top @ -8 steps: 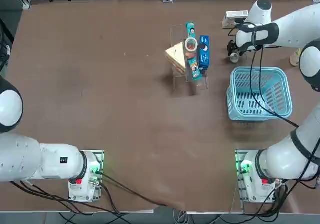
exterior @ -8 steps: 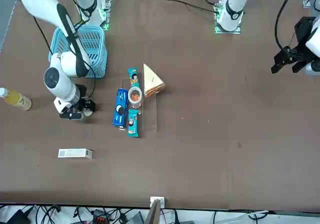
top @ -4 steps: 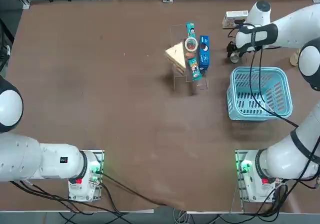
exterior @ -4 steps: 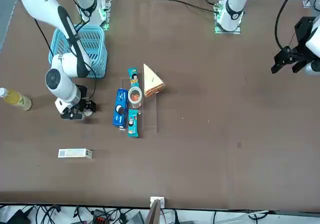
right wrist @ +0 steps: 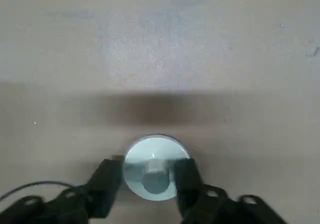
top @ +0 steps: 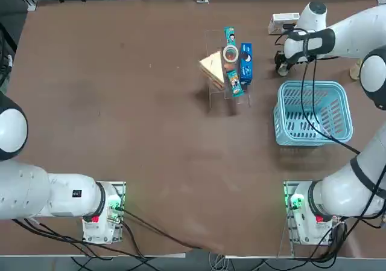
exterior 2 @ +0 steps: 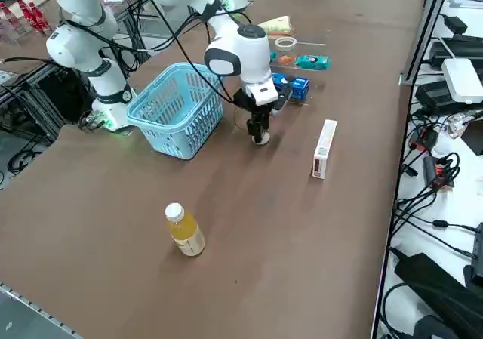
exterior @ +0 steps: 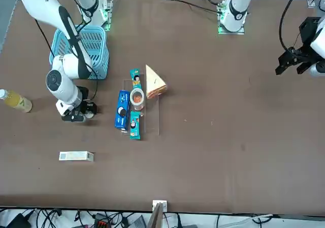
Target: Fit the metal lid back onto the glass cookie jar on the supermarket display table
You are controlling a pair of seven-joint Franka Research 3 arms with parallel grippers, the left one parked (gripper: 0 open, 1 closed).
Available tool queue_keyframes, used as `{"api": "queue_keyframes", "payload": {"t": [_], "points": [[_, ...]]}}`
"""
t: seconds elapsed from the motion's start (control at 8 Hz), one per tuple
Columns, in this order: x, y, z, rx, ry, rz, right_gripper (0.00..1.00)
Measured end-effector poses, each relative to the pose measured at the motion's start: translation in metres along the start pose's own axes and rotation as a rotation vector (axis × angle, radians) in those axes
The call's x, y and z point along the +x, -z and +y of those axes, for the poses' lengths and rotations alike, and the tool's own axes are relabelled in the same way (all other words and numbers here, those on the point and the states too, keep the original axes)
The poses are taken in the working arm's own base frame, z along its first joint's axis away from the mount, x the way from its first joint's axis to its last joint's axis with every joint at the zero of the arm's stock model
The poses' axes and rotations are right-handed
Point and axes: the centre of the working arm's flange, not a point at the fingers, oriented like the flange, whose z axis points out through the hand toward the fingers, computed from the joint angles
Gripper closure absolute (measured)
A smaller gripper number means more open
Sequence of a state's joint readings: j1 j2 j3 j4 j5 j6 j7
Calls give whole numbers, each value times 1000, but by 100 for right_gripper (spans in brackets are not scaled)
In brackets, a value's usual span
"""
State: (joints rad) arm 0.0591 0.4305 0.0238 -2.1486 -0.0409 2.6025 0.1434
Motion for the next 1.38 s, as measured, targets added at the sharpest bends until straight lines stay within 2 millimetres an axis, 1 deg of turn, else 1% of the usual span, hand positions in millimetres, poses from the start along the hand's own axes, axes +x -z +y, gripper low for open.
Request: {"api": "queue_keyframes", "payload": {"t": [0.12,0.25,0.38,0.62,0.75,0.88,1.0,1.12,1.25,1.38], "points": [[0,0,0,0,0,0,54],[0,1,0,0,0,-1,59],[0,4,0,-1,0,-5,74],[-1,11,0,-4,0,-19,74],[1,18,0,-4,1,-17,74],[5,30,-1,-6,2,-19,74],[13,51,-4,-10,0,-35,74],[23,80,-8,-14,-16,-53,74],[33,114,-20,-16,-42,-69,74],[42,151,-38,-18,-76,-83,74]]}}
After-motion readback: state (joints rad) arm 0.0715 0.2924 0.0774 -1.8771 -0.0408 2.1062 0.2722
